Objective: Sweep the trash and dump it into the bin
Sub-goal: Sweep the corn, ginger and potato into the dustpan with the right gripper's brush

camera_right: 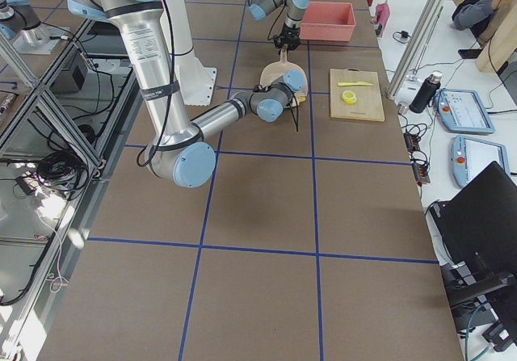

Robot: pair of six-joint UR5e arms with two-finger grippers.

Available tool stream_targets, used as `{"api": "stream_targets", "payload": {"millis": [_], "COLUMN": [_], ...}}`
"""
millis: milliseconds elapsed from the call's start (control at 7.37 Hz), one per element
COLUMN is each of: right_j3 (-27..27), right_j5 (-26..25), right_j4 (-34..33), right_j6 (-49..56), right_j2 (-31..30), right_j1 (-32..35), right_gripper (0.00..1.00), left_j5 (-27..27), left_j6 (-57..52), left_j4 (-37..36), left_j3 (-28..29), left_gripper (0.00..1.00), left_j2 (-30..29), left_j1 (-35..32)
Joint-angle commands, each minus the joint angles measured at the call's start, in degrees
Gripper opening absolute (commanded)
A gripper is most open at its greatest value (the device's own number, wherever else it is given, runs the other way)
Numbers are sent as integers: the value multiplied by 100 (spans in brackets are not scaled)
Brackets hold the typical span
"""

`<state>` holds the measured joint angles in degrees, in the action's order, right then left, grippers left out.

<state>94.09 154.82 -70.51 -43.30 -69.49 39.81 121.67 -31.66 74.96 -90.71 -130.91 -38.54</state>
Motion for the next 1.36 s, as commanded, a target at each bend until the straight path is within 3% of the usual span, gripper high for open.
{"api": "stream_targets", "payload": {"millis": [0,543,1222], "right_j3": [-22,-294,-338], "right_j5": [-48,-347,-339], "right_j4": [2,-6,2], "right_j6": [-266,-653,-794], "right_j2": [242,796,938], "right_j1": [-122,-421,-439], "right_gripper": [0,0,0], "left_j5": [-3,-3,-12], "left_j6": [2,-7,2], "left_j4": [1,10,239], "left_j3": [-17,-26,-17], "left_gripper": [0,0,0], "left_j2": [12,39,118], "left_j1": [13,57,127]}}
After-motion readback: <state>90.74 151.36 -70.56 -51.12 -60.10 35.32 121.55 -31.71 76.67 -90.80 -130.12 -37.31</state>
